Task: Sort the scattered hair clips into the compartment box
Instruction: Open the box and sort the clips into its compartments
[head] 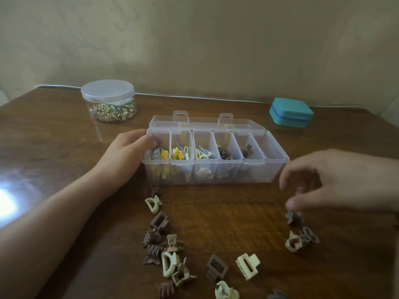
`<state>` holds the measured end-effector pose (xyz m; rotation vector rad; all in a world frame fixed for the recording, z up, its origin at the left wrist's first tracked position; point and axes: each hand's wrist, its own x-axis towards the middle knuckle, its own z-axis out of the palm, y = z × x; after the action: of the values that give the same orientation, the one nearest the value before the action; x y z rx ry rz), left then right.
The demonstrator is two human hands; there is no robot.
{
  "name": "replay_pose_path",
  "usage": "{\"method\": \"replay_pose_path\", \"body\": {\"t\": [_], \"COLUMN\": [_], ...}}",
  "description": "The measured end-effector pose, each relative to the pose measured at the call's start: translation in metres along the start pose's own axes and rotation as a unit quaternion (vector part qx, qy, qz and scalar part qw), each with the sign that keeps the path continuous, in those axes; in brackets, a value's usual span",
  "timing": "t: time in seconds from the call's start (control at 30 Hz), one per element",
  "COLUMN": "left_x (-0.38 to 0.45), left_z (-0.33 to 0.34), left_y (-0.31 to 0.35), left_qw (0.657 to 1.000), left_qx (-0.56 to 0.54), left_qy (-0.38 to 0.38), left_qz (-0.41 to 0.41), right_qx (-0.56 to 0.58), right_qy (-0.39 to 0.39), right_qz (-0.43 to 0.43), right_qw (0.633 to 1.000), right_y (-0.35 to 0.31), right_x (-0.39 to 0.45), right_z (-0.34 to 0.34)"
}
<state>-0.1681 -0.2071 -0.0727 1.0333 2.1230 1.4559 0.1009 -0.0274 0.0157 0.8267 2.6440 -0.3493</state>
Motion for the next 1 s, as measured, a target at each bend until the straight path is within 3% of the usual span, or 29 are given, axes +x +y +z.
{"method": "replay_pose_path", "body": {"t": [0.1,0.27,0.3,0.37,0.43,0.47,0.53,0.63,0.8,0.93,1.0], "left_x": [0.0,0.0,0.0,-0.001,-0.001,-0.001,-0.001,-0.002,-0.003,-0.004,-0.004], "left_z": [0.001,0.001,0.001,0.001,0.002,0.003,0.003,0.003,0.002,0.002,0.002], "left_y": [0.0,0.001,0.0,0.001,0.002,0.002,0.003,0.004,0.004,0.004,0.004], "left_qw": [1.0,1.0,1.0,1.0,1.0,1.0,1.0,1.0,1.0,1.0,1.0], "left_qx": [-0.002,-0.006,-0.008,-0.015,-0.017,-0.017,-0.017,-0.013,-0.009,-0.012,-0.014], "left_qy": [0.011,0.001,0.001,0.005,0.009,0.009,0.01,0.011,0.006,0.006,0.011], "left_qz": [0.007,0.006,0.005,0.004,0.006,0.006,0.004,0.007,0.007,0.01,0.013], "right_qx": [-0.042,-0.043,-0.026,0.072,0.216,0.26,0.265,0.192,0.232,0.118,0.006], "right_qy": [-0.06,-0.029,0.011,0.172,0.371,0.434,0.486,0.474,0.493,0.256,0.191], "right_qz": [0.014,-0.047,-0.085,-0.176,-0.24,-0.244,-0.227,-0.174,-0.239,-0.332,-0.365], "right_qw": [0.997,0.998,0.996,0.966,0.871,0.827,0.801,0.842,0.804,0.9,0.911], "right_y": [-0.012,-0.021,-0.022,-0.029,-0.039,-0.044,-0.047,-0.037,-0.046,-0.069,-0.084], "right_x": [0.006,0.007,0.006,0.005,0.012,0.018,0.036,0.053,0.031,0.01,0.006], "right_z": [0.009,0.012,0.011,0.009,0.011,0.013,0.019,0.027,0.023,0.034,0.046]}}
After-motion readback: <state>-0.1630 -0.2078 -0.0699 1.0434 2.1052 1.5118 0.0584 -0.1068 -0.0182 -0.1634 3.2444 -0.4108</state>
